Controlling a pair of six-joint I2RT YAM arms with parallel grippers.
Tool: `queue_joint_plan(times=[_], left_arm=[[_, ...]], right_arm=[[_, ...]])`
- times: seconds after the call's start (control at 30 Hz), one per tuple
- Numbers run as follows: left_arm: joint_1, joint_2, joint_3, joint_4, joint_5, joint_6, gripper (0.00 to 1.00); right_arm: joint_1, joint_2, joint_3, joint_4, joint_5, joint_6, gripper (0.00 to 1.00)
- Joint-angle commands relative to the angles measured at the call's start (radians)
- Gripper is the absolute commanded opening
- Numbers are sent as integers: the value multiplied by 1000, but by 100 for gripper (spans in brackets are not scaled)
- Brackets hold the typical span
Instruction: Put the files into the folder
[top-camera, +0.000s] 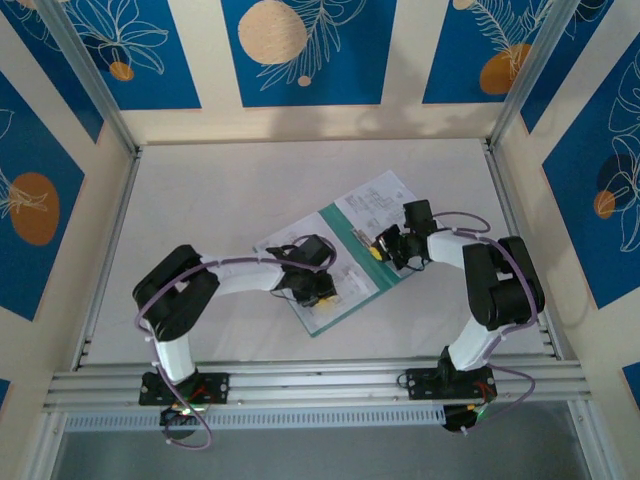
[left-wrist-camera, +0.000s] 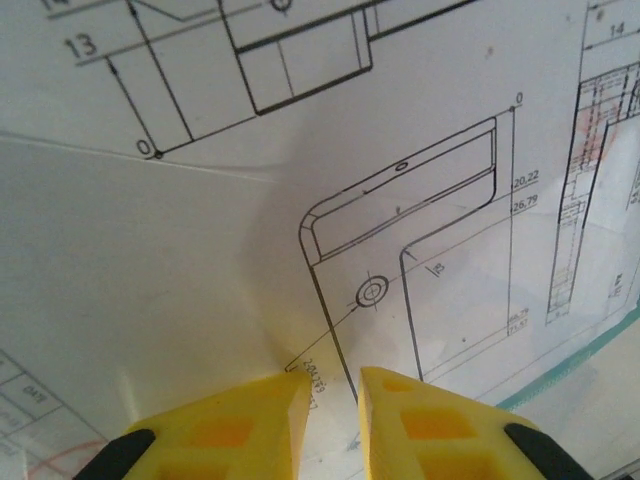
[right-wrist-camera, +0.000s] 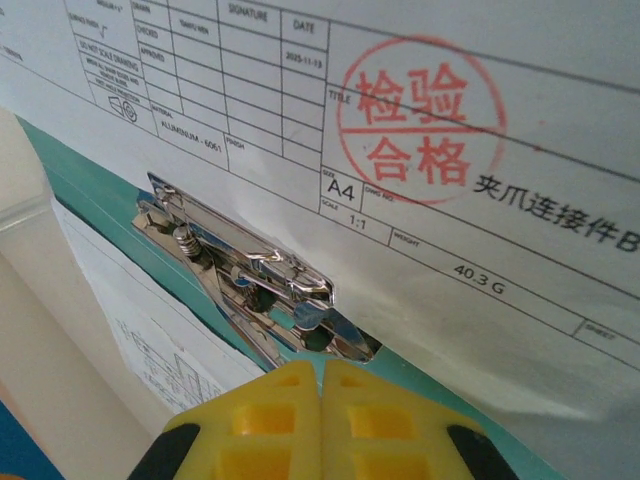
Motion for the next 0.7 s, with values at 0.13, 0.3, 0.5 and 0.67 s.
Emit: queue_joint_plan(times=[0.13, 0.3, 0.5, 0.67], left_arm=[[35, -25, -100, -136, -60, -30, 22], [43, -38, -109, -147, -63, -18, 22], [46, -47, -117, -156, -63, -13, 21], [48, -53, -125, -154, -62, -13, 21]], right_arm=[[32, 66, -35, -165, 149, 51, 0], [46, 86, -35, -131, 155, 76, 0], [53, 96, -19, -154, 187, 92, 0], [60, 105, -10, -169, 208, 101, 0]])
